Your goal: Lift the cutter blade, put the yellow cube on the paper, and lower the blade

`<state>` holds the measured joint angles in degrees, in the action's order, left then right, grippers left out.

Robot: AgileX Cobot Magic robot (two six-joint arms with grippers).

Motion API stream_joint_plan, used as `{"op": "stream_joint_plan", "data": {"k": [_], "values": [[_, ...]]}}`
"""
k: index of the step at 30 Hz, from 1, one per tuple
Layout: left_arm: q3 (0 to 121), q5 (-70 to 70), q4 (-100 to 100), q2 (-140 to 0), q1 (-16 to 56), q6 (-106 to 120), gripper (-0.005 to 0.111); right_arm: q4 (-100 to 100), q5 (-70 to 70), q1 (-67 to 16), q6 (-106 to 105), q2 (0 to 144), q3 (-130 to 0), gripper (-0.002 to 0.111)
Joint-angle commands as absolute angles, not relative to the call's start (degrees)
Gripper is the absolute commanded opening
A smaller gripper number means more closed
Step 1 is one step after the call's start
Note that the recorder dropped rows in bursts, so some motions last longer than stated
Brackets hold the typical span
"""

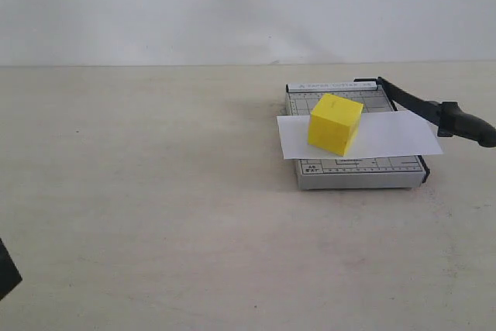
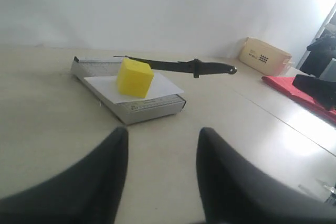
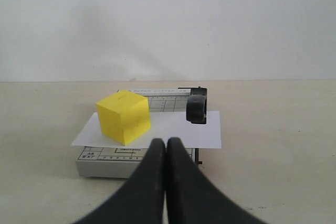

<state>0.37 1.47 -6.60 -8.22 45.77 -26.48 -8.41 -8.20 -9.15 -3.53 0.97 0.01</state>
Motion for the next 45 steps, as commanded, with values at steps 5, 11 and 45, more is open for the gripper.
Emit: {"op": "stream_joint_plan", "data": {"k": [5, 11, 45], "values": [[0.0, 9.4, -2.6, -6.6, 45.9, -28.3, 0.040, -8.2, -7.6, -9.2, -3.5, 0.7, 0.0, 0.000], [0.0, 9.4, -2.6, -6.6, 45.9, -28.1, 0.040, -8.2, -7.6, -9.2, -3.5, 0.7, 0.0, 0.000], [0.0, 9.0, -2.6, 0.0, 22.9, -27.9, 0.040, -12.6, -9.8, -9.2, 14.9, 0.7, -3.8, 0.021]]}}
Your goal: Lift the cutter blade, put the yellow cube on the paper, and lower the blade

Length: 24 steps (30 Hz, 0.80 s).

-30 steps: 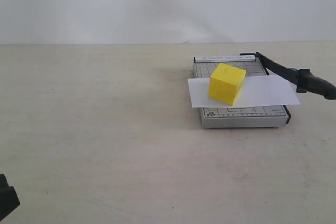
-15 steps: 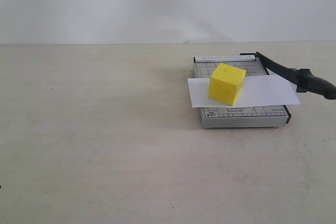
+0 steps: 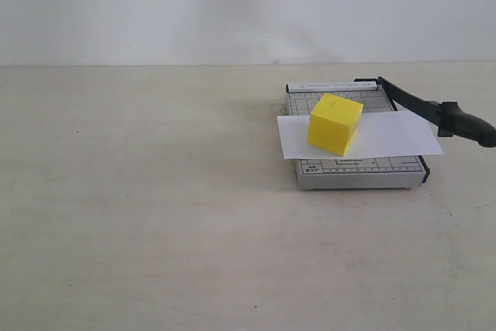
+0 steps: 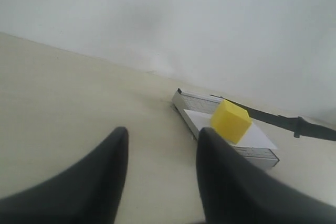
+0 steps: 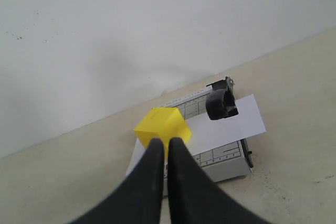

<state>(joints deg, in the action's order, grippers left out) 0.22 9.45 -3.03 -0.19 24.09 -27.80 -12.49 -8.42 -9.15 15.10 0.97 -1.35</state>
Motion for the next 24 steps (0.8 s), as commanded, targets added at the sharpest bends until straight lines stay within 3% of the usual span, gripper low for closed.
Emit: {"op": "stream_joint_plan", "data": {"k": [1, 3, 5, 12, 24], "values": [[0.0, 9.0, -2.6, 0.0, 22.9, -27.9, 0.040, -12.0, -10.3, -9.2, 14.5, 0.7, -4.7, 0.032], [0.0, 9.0, -2.6, 0.0, 22.9, -27.9, 0.040, -10.0, -11.6, -9.2, 14.2, 1.0, -6.9, 0.053], [0.0, 9.0, -2.6, 0.0, 22.9, -27.9, 0.040, -9.1, -14.8, -9.2, 14.7, 3.2, -9.9, 0.062], [0.0, 9.0, -2.6, 0.0, 22.9, -27.9, 0.040, -1.8, -30.8, -9.2, 14.7, 22.8, -25.0, 0.060], [0.0, 9.0, -2.6, 0.0, 22.9, -27.9, 0.040, 0.6, -54.7, -9.1, 3.0, 68.7, -62.1, 0.060]]}}
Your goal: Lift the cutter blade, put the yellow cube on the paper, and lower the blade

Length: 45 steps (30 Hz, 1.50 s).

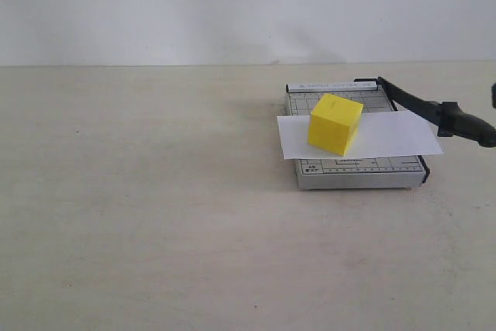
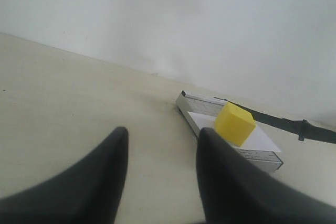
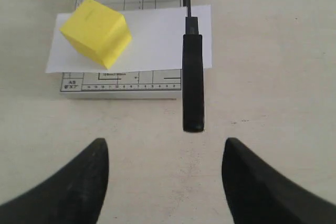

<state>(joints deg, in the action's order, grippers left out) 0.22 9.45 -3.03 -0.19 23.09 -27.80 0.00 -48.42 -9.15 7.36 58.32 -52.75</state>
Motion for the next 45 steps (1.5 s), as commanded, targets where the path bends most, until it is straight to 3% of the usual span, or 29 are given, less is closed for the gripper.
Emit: {"op": "stream_joint_plan", "data": {"k": [1, 10, 16, 38, 41, 45], "values": [[0.0, 9.0, -2.6, 0.0, 22.9, -27.9, 0.040, 0.6, -55.8, -9.1, 1.9, 71.4, -64.0, 0.060], [0.0, 9.0, -2.6, 0.0, 22.9, -27.9, 0.040, -3.6, -60.2, -5.0, -6.0, 84.1, -70.1, 0.060], [0.0, 9.0, -2.6, 0.0, 22.9, -27.9, 0.040, -4.6, -60.7, -1.7, -9.7, 84.6, -70.1, 0.060], [0.0, 9.0, -2.6, 0.0, 22.9, -27.9, 0.040, -8.2, -61.5, -1.7, -13.6, 91.9, -69.3, 0.059], [0.0, 9.0, -2.6, 0.0, 22.9, -27.9, 0.040, -8.2, -61.0, -1.7, -13.6, 92.1, -69.3, 0.047], [0.0, 9.0, -2.6, 0.0, 22.9, -27.9, 0.040, -8.2, -60.9, -1.7, -14.3, 92.0, -69.3, 0.010]]}}
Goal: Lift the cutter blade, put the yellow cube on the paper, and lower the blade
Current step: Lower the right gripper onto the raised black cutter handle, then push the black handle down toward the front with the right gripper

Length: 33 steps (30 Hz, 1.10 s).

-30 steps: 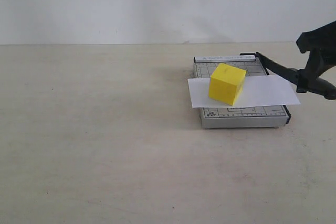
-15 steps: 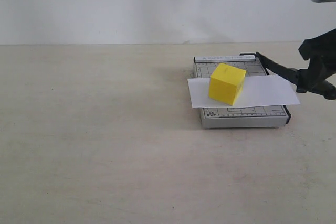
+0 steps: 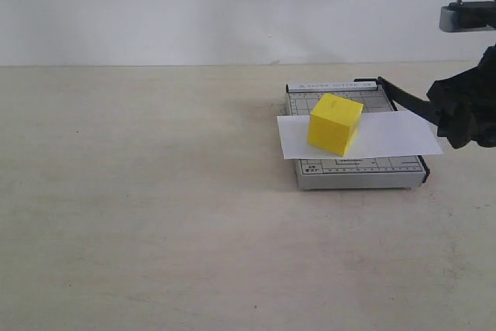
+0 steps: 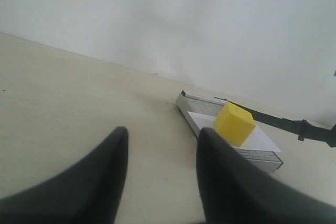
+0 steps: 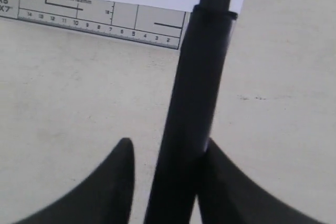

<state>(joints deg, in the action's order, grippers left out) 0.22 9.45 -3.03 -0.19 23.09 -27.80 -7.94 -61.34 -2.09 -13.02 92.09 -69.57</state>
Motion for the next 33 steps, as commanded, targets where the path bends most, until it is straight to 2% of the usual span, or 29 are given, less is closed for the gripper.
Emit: {"op": "stream_joint_plan", "data": {"k": [1, 2, 7, 23, 33], "values": [[0.0, 9.0, -2.6, 0.0, 22.9, -27.9, 0.040, -8.2, -60.9, -1.7, -14.4, 92.0, -69.3, 0.002], [0.0, 9.0, -2.6, 0.0, 22.9, -27.9, 0.040, -8.4, -60.9, -1.7, -14.5, 92.0, -69.3, 0.000], [0.0, 9.0, -2.6, 0.0, 22.9, -27.9, 0.040, -10.8, -59.0, -1.7, -15.1, 91.8, -67.6, 0.006], [0.0, 9.0, -2.6, 0.0, 22.9, -27.9, 0.040, -11.7, -36.6, -1.8, -15.7, 89.5, -40.4, 0.006], [0.0, 9.0, -2.6, 0.0, 22.9, -27.9, 0.040, -12.4, -27.4, -1.8, -15.1, 92.7, -31.1, 0.005]]}}
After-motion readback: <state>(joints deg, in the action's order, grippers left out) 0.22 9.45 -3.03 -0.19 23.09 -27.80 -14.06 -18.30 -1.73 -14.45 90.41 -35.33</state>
